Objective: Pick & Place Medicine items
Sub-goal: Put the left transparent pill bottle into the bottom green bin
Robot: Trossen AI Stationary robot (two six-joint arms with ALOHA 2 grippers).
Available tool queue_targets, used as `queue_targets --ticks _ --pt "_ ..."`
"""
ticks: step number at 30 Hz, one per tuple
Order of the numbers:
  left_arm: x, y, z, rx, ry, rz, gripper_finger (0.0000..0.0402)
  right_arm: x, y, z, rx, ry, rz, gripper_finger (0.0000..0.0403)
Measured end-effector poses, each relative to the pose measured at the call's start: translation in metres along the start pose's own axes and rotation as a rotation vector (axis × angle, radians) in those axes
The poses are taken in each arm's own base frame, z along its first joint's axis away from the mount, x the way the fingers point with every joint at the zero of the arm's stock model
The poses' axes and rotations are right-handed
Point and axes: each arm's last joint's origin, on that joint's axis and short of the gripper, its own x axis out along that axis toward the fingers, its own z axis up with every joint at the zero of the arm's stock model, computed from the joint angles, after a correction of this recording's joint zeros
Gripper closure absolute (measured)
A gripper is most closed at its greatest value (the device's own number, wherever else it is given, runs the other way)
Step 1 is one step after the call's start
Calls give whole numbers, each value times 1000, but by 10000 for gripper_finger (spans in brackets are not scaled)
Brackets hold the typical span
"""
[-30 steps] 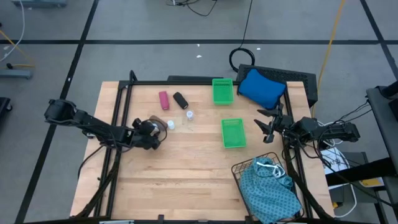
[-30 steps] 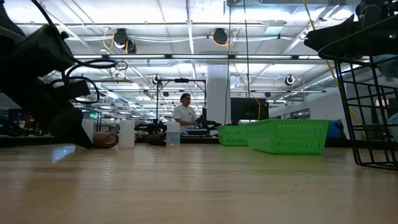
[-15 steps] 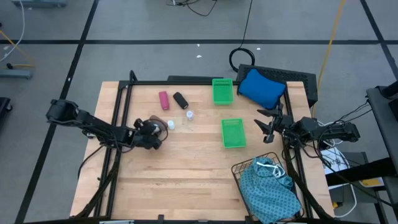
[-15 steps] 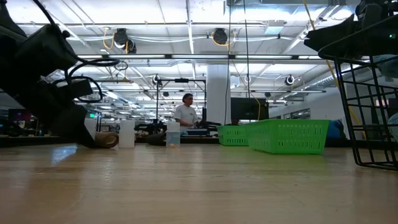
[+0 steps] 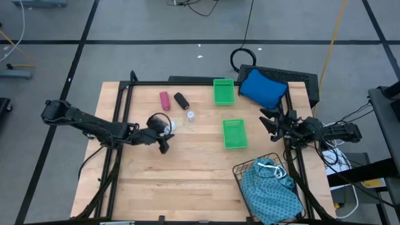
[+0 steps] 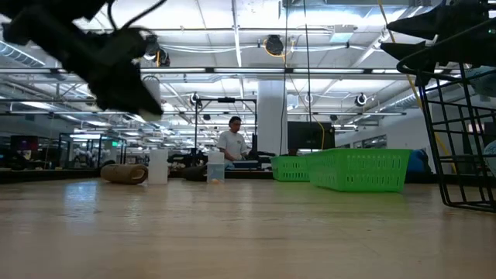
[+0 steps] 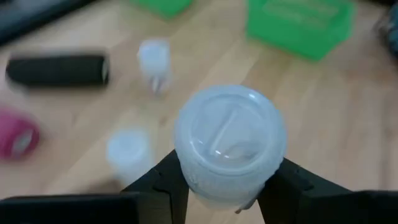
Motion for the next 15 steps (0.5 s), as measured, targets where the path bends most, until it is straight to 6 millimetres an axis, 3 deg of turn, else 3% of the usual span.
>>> queue_targets --ticks 7,15 --pt "7 -22 35 135 -40 -24 257 0 0 1 -1 -5 2 197" --pt "47 -38 53 173 -40 -85 258 -1 -1 11 20 -119 -91 195"
